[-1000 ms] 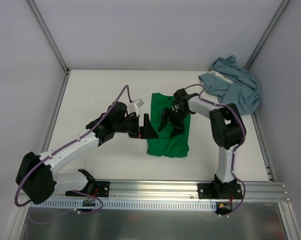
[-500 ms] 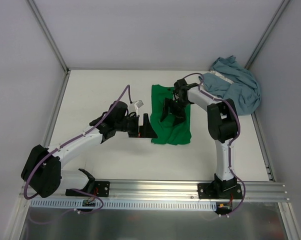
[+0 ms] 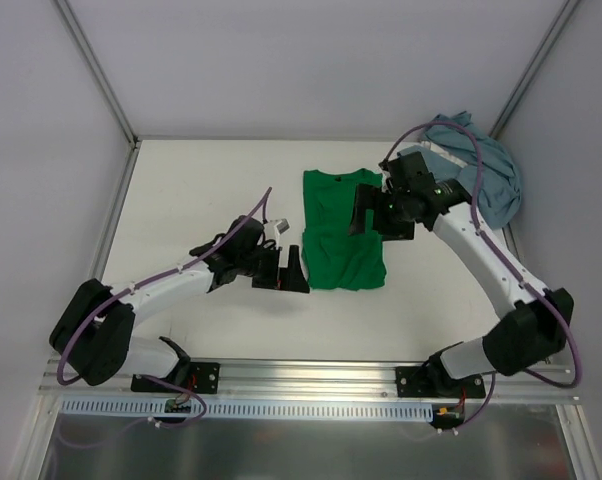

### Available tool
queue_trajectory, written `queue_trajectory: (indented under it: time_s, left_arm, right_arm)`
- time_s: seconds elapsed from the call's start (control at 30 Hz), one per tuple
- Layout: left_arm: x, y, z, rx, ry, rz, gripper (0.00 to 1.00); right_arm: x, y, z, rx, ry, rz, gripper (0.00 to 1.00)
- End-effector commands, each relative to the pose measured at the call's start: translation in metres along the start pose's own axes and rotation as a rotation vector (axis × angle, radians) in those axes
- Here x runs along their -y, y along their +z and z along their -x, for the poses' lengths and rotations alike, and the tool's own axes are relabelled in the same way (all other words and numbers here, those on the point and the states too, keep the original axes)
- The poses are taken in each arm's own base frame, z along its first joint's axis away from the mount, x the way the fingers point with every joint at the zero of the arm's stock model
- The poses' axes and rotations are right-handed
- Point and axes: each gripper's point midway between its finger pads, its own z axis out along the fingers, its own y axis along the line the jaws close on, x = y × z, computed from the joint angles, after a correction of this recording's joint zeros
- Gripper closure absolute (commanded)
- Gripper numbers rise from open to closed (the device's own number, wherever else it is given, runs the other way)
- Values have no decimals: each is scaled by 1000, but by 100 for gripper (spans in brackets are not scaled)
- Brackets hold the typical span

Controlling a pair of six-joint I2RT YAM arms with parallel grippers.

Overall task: Fold and stack the t-shirts
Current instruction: Grab one side of the 2/3 rectangular tshirt with both arms

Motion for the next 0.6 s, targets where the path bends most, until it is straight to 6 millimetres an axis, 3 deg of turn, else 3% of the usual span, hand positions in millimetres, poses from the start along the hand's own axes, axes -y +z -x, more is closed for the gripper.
queue_trajectory:
  time_s: [0.0, 0.03, 0.07, 0.1, 0.17, 0.23, 0.27, 0.3, 0.57]
  left_arm:
    - [-3, -3, 13, 11, 121, 165, 1]
    - [-6, -2, 14, 2, 133, 210, 1]
    - [-5, -4, 31, 46, 169, 274, 1]
    - [-12, 0, 20, -13, 169, 331, 1]
    - [-7, 2, 32, -4, 198, 390, 1]
    - [-15, 8, 26, -38, 222, 476, 1]
    - [-10, 9, 36, -19, 234, 498, 1]
    - [-19, 14, 36, -31, 242, 557, 1]
    - [-27, 32, 24, -115, 286, 736, 1]
  right_arm:
    - [34, -14, -34, -29, -49, -184, 1]
    - [41, -11, -50, -53, -62, -204, 0]
    - [53, -9, -54, -50, -65, -259, 1]
    - [58, -5, -61, -62, -68, -279, 1]
    - [75, 7, -79, -85, -62, -335, 0]
    - [86, 18, -93, -101, -52, -362, 1]
    - [88, 21, -96, -107, -51, -367, 1]
    - [90, 24, -99, -110, -52, -371, 1]
    - [107, 35, -102, -113, -75, -440, 3]
